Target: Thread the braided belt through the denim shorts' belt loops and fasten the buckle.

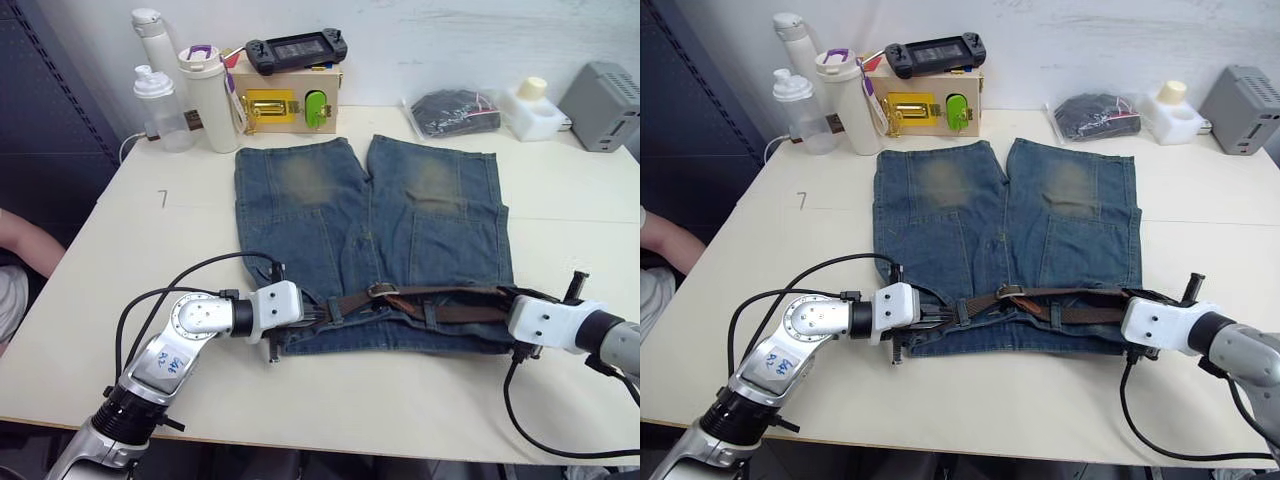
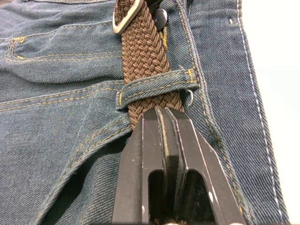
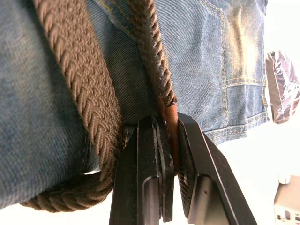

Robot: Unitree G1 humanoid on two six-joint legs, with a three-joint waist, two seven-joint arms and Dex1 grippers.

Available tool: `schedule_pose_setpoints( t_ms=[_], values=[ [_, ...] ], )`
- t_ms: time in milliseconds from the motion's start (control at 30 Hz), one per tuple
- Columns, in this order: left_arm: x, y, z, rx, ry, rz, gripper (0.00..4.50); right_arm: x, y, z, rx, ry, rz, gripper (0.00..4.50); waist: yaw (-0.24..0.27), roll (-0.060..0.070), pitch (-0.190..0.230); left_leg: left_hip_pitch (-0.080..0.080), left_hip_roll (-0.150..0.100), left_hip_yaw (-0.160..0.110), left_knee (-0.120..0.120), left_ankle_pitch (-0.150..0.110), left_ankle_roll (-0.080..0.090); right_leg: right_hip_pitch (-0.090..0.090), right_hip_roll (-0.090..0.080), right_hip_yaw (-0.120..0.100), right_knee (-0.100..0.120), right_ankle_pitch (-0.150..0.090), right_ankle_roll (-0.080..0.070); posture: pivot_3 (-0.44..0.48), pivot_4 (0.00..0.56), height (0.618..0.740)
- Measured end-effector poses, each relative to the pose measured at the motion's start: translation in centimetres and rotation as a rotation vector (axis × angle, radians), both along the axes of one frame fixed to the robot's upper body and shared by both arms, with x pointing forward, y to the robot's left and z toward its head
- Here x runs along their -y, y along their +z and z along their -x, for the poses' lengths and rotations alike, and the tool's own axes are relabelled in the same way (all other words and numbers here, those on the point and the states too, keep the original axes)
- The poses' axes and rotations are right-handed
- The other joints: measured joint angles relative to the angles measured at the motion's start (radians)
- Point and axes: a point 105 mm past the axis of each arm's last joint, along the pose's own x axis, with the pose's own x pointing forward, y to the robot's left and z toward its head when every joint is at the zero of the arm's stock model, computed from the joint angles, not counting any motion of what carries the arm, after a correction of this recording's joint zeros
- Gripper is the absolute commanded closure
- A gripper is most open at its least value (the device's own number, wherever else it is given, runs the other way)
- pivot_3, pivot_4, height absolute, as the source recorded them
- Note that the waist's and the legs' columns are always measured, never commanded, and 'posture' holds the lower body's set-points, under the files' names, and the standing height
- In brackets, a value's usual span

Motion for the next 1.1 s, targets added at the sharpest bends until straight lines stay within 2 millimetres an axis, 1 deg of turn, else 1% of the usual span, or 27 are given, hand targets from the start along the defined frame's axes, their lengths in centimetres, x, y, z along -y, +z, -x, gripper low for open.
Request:
schedule_pose_setpoints(
  t_ms=[100, 233, 333, 400, 433, 500, 533, 633, 667, 767, 800, 900, 1000, 1033, 1100],
  values=[
    [0.0, 0.0, 0.0, 0.001, 0.002, 0.000, 4.41, -0.3, 0.2, 0.0, 0.019, 0.013, 0.019, 4.50, 0.000, 0.000, 0.000, 0.000, 0.000, 0.000, 0.000, 0.000, 0.000, 0.000, 0.000, 0.000, 0.000, 0.000, 0.000, 0.000, 0.150, 0.645],
    [-0.4, 0.1, 0.1, 0.013, 0.019, 0.011, 4.41, -2.2, 0.8, 0.2, 0.032, 0.062, -0.016, 4.50, -0.006, 0.001, 0.000, 0.000, 0.000, 0.000, 0.000, 0.000, 0.000, 0.000, 0.000, 0.000, -0.001, 0.000, 0.000, 0.000, 0.150, 0.645],
    [-0.8, 0.2, 0.4, 0.058, 0.032, 0.023, 4.41, -3.1, 0.4, 0.4, 0.013, 0.071, 0.004, 4.50, -0.007, 0.001, 0.000, 0.000, 0.000, 0.000, -0.001, 0.000, 0.000, -0.001, 0.000, 0.000, -0.001, 0.000, 0.000, 0.000, 0.150, 0.645],
    [-1.3, 0.2, 0.7, 0.100, 0.044, 0.023, 4.50, -3.2, 0.0, 0.6, 0.000, 0.049, -0.003, 3.56, -0.008, 0.001, 0.000, 0.000, 0.001, 0.000, -0.001, 0.000, 0.000, -0.001, 0.000, 0.000, -0.001, -0.001, -0.001, 0.000, 0.150, 0.645],
    [-1.7, 0.2, 1.0, 0.118, 0.058, 0.032, 4.50, -3.3, -0.3, 0.7, -0.010, 0.025, -0.022, 3.25, -0.009, 0.001, 0.000, 0.000, 0.001, 0.001, -0.002, 0.000, 0.000, -0.002, 0.000, 0.000, -0.001, -0.001, -0.001, 0.000, 0.150, 0.645],
    [-2.1, 0.3, 1.4, 0.140, 0.078, 0.047, 3.80, -3.1, -0.6, 0.8, -0.022, -0.024, -0.060, 2.25, -0.008, 0.001, 0.000, 0.000, 0.001, 0.001, -0.001, 0.000, 0.000, -0.002, 0.000, 0.000, -0.001, -0.001, -0.001, 0.000, 0.150, 0.645],
    [-2.3, 0.4, 1.5, 0.151, 0.093, 0.054, 3.51, -2.9, -0.3, 0.8, -0.018, -0.043, -0.074, 1.83, -0.008, 0.001, 0.000, 0.000, 0.001, 0.001, -0.001, 0.000, 0.000, -0.001, 0.000, 0.000, -0.001, -0.001, -0.001, 0.000, 0.150, 0.645],
    [-2.9, 1.1, 1.5, 0.186, 0.135, 0.069, 2.20, -2.7, 0.7, 0.9, -0.018, -0.063, -0.115, 0.33, -0.003, 0.000, 0.000, 0.000, 0.001, 0.001, -0.001, 0.000, 0.000, -0.001, 0.000, 0.000, -0.001, -0.001, -0.001, 0.000, 0.150, 0.645],
    [-3.1, 1.3, 1.4, 0.192, 0.147, 0.074, 1.71, -2.8, 1.0, 0.9, -0.021, -0.054, -0.137, 0.00, -0.003, 0.000, 0.000, 0.000, 0.001, 0.001, -0.001, 0.000, 0.000, -0.001, 0.000, 0.000, -0.001, -0.001, -0.001, 0.000, 0.150, 0.645],
    [-3.5, 2.2, 1.2, 0.200, 0.173, 0.091, 0.32, -4.3, 2.2, 1.4, -0.045, 0.032, -0.216, 0.00, -0.007, 0.000, 0.000, -0.001, 0.001, 0.001, -0.001, -0.001, 0.000, -0.001, 0.000, 0.000, -0.002, -0.001, -0.001, 0.000, 0.150, 0.645],
    [-3.5, 2.5, 1.3, 0.196, 0.177, 0.102, 0.03, -5.0, 2.6, 1.7, -0.058, 0.072, -0.242, 0.00, -0.007, 0.001, 0.001, -0.001, 0.001, 0.001, -0.001, -0.001, 0.000, -0.001, 0.000, 0.000, -0.002, -0.001, -0.001, 0.000, 0.150, 0.645],
    [-3.3, 2.9, 1.5, 0.145, 0.177, 0.135, 0.03, -6.3, 3.4, 2.2, -0.095, 0.135, -0.317, 0.00, -0.006, 0.000, 0.001, -0.001, 0.001, 0.001, -0.001, 0.000, 0.000, -0.001, 0.000, 0.000, -0.002, -0.001, -0.001, 0.000, 0.150, 0.645],
    [-3.3, 3.8, 1.2, 0.131, 0.177, 0.149, 0.03, -7.8, 4.6, 2.5, -0.112, 0.190, -0.389, 0.00, -0.005, 0.000, 0.002, -0.001, 0.001, 0.000, -0.001, 0.000, 0.000, -0.001, 0.000, -0.001, -0.002, -0.001, -0.001, 0.000, 0.150, 0.645],
    [-3.1, 4.1, 1.3, 0.136, 0.173, 0.149, 0.03, -8.3, 4.6, 2.6, -0.116, 0.202, -0.390, 0.00, -0.006, 0.000, 0.002, 0.000, 0.001, 0.000, -0.001, 0.000, 0.000, 0.000, 0.000, -0.001, -0.004, -0.001, -0.001, 0.000, 0.150, 0.645],
    [-3.1, 4.1, 1.2, 0.128, 0.180, 0.153, 0.03, -9.6, 3.6, 3.1, -0.150, 0.227, -0.397, 0.00, -0.006, 0.000, 0.002, 0.000, 0.001, 0.000, -0.002, -0.001, 0.000, 0.000, 0.000, -0.001, -0.005, -0.001, -0.001, 0.000, 0.150, 0.645]
  ],
)
